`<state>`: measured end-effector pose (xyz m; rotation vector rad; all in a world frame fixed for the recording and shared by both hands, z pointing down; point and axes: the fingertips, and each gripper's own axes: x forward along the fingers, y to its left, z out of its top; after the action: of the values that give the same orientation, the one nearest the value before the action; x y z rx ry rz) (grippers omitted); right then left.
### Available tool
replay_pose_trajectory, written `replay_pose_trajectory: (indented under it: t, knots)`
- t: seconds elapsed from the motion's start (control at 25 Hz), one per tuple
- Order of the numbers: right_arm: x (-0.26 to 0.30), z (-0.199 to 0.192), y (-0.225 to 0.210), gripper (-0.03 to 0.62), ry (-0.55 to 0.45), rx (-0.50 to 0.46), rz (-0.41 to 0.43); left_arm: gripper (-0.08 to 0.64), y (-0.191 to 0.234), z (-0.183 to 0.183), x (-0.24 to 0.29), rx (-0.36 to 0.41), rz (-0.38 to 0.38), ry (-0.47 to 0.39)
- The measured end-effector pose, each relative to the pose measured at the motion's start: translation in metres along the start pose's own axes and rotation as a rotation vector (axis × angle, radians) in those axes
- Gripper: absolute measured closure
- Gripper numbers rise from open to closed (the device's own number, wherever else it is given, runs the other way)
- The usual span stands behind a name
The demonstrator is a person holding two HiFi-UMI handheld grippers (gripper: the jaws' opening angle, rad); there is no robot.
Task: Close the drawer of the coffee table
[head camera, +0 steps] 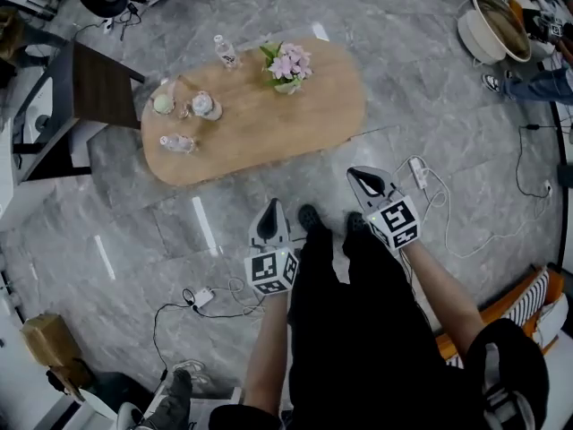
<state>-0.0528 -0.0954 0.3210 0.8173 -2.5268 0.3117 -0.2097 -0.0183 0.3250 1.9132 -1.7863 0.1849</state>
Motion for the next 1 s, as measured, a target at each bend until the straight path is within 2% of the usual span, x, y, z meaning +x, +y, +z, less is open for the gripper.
replay_pose_trajectory:
  t: [0.2, 0.44, 0.76, 1.0]
  knots:
    - [-0.053, 0.044, 0.007, 0.578, -0.104, -0.027, 0.028, 0.546, -0.047, 0.037, -0.030, 0.004, -0.054, -0.067]
    - [-0.117, 0.056, 0.014, 0.578, -0.178, -0.006, 0.102, 0.546, -0.117, 0.056, -0.061, -0.010, -0.085, -0.144]
    - [-0.211, 0.050, 0.013, 0.578, -0.246, 0.025, 0.203, 0.546, -0.214, 0.044, -0.110, -0.002, -0.048, -0.197]
    - [-0.265, 0.052, 0.008, 0.578, -0.284, -0.048, 0.225, 0.546, -0.262, 0.036, -0.144, 0.066, -0.028, -0.192]
